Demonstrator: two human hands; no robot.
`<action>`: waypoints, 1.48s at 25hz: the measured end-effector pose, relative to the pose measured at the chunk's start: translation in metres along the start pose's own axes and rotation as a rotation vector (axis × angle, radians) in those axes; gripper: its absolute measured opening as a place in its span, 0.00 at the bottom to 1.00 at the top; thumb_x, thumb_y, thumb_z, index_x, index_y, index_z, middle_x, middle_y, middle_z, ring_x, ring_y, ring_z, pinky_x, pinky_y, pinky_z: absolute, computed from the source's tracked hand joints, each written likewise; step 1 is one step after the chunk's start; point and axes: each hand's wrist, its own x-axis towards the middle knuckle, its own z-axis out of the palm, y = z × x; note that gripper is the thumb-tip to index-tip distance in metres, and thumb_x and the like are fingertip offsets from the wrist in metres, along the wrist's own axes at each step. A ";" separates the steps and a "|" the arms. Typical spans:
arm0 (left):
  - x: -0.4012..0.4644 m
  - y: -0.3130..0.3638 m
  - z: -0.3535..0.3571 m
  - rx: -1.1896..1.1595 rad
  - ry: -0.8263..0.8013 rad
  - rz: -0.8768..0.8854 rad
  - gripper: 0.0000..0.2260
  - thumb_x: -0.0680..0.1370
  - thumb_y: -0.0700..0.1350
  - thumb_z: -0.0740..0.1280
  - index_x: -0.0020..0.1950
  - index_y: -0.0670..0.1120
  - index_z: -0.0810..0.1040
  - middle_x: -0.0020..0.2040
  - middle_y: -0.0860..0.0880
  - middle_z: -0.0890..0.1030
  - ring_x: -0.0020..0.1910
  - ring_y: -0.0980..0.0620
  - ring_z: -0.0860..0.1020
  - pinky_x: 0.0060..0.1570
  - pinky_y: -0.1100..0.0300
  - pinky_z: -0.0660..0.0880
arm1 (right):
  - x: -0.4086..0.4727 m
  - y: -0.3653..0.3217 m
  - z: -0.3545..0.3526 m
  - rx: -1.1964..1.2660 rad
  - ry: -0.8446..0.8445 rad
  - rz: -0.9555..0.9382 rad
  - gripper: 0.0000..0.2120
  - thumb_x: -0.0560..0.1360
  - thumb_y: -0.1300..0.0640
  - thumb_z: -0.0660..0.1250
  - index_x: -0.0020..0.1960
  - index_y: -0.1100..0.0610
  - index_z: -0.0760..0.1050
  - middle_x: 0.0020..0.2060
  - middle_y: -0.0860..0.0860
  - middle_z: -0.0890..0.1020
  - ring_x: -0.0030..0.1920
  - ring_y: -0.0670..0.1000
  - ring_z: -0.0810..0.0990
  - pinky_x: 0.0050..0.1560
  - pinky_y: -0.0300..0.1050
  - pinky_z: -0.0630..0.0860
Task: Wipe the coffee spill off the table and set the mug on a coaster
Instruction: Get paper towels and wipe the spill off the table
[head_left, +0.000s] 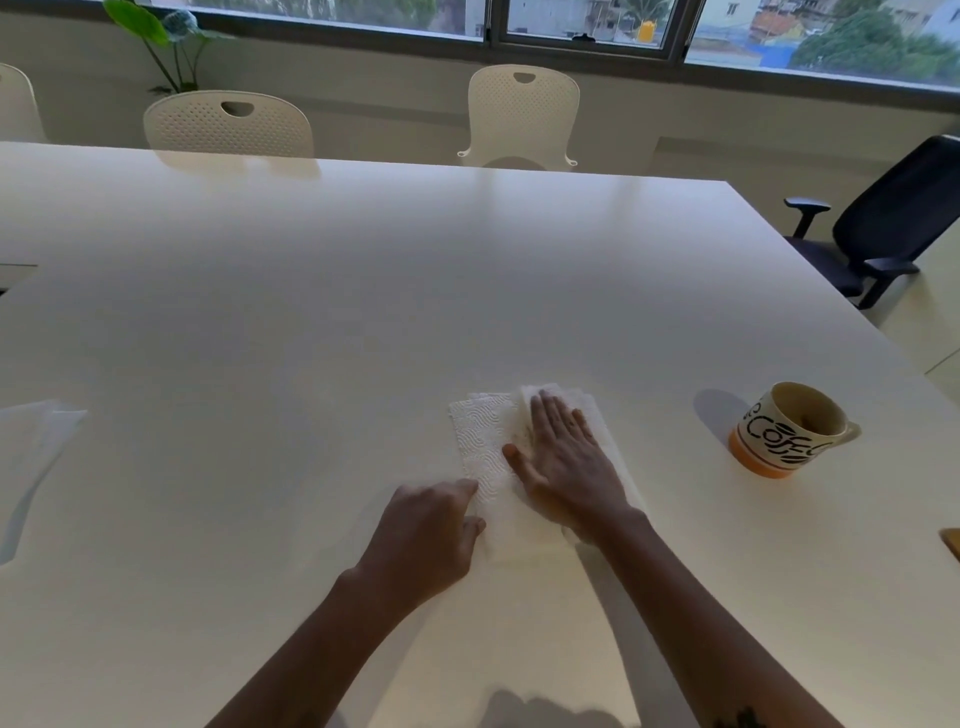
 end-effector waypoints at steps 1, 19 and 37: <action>0.000 0.000 0.000 0.005 -0.010 0.004 0.20 0.77 0.53 0.67 0.67 0.47 0.83 0.51 0.48 0.89 0.50 0.44 0.86 0.56 0.52 0.79 | 0.000 -0.009 0.003 0.012 0.001 -0.043 0.45 0.82 0.29 0.43 0.88 0.57 0.39 0.88 0.51 0.41 0.87 0.49 0.38 0.87 0.50 0.40; -0.085 -0.036 -0.068 -0.325 0.248 -0.335 0.10 0.75 0.39 0.77 0.54 0.50 0.89 0.38 0.57 0.86 0.33 0.55 0.83 0.39 0.57 0.82 | 0.024 0.027 -0.025 0.140 0.085 -0.020 0.33 0.81 0.71 0.58 0.84 0.54 0.65 0.85 0.52 0.64 0.85 0.50 0.60 0.81 0.33 0.42; -0.098 -0.009 -0.108 -0.360 0.412 -0.429 0.17 0.74 0.33 0.76 0.50 0.56 0.87 0.43 0.61 0.85 0.40 0.62 0.80 0.40 0.71 0.71 | 0.031 0.033 -0.035 0.241 0.110 -0.018 0.37 0.77 0.73 0.58 0.83 0.51 0.69 0.84 0.48 0.68 0.84 0.48 0.62 0.84 0.41 0.53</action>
